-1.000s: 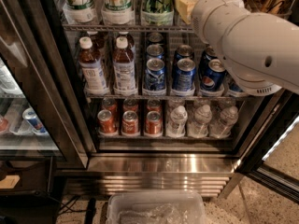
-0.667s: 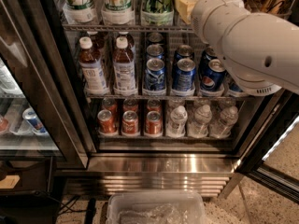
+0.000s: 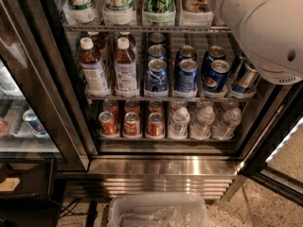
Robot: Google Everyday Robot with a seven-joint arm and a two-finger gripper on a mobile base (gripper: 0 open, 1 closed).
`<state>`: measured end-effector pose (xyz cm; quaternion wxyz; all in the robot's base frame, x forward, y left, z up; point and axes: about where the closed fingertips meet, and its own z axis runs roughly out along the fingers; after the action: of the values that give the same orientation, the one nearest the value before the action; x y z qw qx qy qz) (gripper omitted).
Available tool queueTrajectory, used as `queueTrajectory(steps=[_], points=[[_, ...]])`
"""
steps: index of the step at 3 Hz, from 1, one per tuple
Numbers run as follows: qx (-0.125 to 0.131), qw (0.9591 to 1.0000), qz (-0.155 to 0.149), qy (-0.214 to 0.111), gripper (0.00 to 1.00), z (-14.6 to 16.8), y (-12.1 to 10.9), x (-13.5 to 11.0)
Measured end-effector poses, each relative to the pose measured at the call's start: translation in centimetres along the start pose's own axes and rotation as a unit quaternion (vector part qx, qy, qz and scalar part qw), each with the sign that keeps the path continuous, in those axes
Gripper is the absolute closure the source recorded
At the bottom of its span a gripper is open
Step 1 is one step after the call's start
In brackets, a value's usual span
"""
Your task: Pick orange can from top shelf of fridge
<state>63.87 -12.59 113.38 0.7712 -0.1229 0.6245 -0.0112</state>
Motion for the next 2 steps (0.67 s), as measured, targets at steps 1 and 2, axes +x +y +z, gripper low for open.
queueTrajectory(steps=[1,2], points=[[0.000,1.0000,0.000,-0.001,1.00,-0.05,-0.02,-0.09],[-0.009,0.9999,0.009,0.007,1.00,-0.91,0.31,-0.23]])
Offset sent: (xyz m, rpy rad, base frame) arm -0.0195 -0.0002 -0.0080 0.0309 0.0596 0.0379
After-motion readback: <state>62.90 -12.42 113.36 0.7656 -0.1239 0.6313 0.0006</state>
